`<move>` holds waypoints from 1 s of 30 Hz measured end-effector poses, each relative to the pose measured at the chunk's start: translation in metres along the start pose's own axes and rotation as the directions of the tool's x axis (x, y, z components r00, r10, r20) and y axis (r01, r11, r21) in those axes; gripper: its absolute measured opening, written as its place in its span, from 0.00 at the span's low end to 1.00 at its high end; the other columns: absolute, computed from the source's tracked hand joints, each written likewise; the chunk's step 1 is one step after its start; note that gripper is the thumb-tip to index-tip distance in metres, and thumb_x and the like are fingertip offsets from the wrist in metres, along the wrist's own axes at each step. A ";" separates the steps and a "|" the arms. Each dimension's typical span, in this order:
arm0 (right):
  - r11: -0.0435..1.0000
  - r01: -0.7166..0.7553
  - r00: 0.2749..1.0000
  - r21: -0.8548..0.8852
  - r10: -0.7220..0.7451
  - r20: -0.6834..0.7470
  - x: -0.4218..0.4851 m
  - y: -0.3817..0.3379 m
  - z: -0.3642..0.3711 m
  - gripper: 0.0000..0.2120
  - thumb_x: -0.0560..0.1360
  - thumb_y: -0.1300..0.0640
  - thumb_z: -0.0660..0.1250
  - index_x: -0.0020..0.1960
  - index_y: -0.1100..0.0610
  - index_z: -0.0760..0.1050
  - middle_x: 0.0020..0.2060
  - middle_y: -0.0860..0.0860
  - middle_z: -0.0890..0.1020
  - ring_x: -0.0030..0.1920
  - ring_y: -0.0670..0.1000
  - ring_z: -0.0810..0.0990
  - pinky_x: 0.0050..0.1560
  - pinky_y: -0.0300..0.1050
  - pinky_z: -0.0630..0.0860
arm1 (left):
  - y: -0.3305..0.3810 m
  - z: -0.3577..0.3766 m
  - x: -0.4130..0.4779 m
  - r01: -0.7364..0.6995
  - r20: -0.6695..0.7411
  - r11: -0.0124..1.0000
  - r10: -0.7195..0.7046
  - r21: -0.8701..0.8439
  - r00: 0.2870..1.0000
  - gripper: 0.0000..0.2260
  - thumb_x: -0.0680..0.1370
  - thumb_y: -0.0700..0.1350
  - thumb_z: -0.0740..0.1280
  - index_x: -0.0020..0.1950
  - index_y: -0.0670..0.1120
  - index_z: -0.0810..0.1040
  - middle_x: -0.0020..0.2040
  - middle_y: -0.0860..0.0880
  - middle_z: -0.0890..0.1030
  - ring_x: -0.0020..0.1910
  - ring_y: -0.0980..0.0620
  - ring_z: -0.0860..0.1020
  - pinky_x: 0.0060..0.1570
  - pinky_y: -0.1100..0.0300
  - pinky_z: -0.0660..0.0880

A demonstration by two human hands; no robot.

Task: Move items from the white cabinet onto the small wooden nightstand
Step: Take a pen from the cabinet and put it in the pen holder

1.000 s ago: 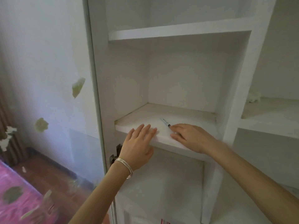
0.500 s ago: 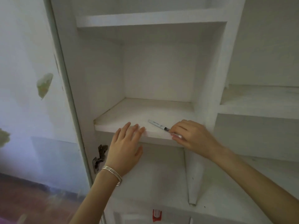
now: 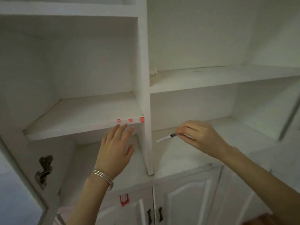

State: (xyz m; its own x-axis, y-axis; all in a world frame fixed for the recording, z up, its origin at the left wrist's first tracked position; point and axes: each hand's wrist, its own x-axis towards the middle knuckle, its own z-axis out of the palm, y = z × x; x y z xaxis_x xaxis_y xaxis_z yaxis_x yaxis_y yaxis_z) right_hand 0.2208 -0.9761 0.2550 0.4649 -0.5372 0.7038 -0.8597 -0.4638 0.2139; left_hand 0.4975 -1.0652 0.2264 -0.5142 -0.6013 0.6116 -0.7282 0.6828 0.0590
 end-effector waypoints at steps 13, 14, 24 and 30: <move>0.793 -0.529 0.819 -0.303 0.571 0.063 -0.267 -0.037 -0.220 0.10 0.75 0.53 0.63 0.44 0.57 0.80 0.37 0.48 0.82 0.37 0.46 0.76 0.38 0.41 0.70 | 0.311 0.058 -0.027 -0.541 -0.018 0.777 0.566 -0.321 0.824 0.21 0.73 0.52 0.56 0.63 0.48 0.75 0.61 0.46 0.77 0.59 0.43 0.75 0.57 0.44 0.73; 0.758 -0.562 0.785 -0.332 0.615 0.075 -0.294 -0.048 -0.243 0.09 0.74 0.53 0.63 0.43 0.56 0.80 0.37 0.48 0.82 0.37 0.45 0.76 0.38 0.39 0.69 | 0.343 0.061 -0.040 -0.566 -0.014 0.745 0.601 -0.353 0.799 0.21 0.74 0.53 0.55 0.63 0.49 0.75 0.60 0.47 0.78 0.59 0.43 0.76 0.57 0.44 0.72; 0.141 -0.827 0.221 -0.545 0.972 -0.084 -0.509 -0.201 -0.451 0.04 0.71 0.57 0.71 0.45 0.51 0.79 0.40 0.43 0.82 0.38 0.43 0.78 0.42 0.39 0.73 | 0.639 0.051 -0.161 -0.735 -0.095 0.339 0.873 -0.587 0.479 0.21 0.75 0.54 0.54 0.62 0.49 0.77 0.60 0.47 0.79 0.58 0.45 0.77 0.56 0.43 0.73; -0.211 -0.833 -0.027 -0.511 0.939 -0.343 -0.576 -0.303 -0.525 0.03 0.71 0.58 0.71 0.44 0.52 0.78 0.41 0.44 0.81 0.42 0.44 0.79 0.43 0.42 0.72 | 0.771 0.023 -0.234 -0.769 -0.258 -0.001 0.942 -0.639 0.213 0.17 0.75 0.51 0.66 0.63 0.48 0.76 0.60 0.46 0.78 0.59 0.43 0.76 0.58 0.41 0.72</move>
State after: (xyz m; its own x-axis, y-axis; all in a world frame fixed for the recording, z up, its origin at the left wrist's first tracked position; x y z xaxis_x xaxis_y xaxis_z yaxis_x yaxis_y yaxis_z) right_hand 0.1026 -0.1562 0.1405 -0.8925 -0.1796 0.4138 -0.3145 0.9054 -0.2853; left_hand 0.0464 -0.4075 0.1106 -0.6793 0.6222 0.3891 0.6855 0.7273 0.0337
